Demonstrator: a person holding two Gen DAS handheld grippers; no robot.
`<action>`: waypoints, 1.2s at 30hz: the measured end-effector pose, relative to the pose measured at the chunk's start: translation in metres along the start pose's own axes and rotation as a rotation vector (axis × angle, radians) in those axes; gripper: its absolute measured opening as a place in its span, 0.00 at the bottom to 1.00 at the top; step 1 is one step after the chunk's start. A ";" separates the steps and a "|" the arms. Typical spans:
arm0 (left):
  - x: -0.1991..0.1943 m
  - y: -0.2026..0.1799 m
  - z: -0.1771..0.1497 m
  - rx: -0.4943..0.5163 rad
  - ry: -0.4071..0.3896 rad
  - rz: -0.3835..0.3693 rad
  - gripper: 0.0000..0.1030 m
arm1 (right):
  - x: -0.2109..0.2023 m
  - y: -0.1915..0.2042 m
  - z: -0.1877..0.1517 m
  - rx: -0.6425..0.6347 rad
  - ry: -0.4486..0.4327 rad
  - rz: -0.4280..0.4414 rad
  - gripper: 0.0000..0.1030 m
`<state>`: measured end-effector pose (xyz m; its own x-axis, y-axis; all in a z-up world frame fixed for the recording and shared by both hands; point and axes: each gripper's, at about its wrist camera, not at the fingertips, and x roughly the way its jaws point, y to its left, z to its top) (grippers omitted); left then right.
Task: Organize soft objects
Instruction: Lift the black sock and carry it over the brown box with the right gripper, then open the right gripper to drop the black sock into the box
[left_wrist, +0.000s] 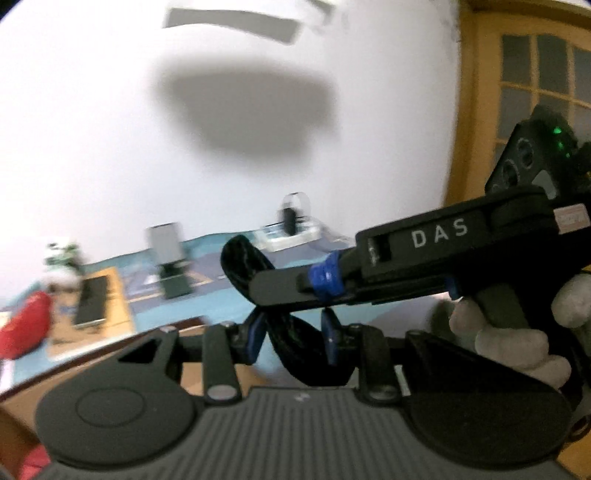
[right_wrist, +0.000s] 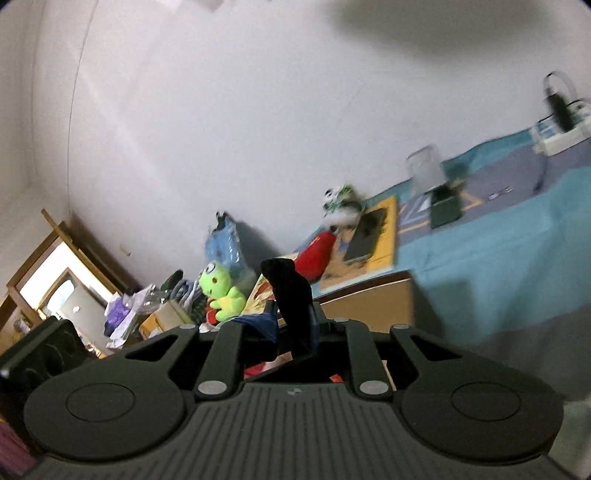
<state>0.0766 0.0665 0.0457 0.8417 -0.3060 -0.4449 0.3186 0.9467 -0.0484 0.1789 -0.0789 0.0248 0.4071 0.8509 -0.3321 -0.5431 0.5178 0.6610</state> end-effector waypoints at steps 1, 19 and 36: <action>0.000 0.010 -0.003 -0.007 0.019 0.021 0.23 | 0.014 0.000 -0.003 0.014 0.020 0.001 0.00; 0.005 0.132 -0.090 -0.253 0.437 0.123 0.55 | 0.133 0.015 -0.085 0.199 0.314 -0.136 0.07; -0.057 0.080 -0.045 -0.150 0.270 0.030 0.58 | 0.015 0.002 -0.060 0.090 0.099 -0.174 0.09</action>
<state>0.0347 0.1643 0.0265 0.6970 -0.2588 -0.6687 0.2106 0.9653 -0.1541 0.1397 -0.0598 -0.0192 0.4121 0.7562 -0.5082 -0.4010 0.6514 0.6441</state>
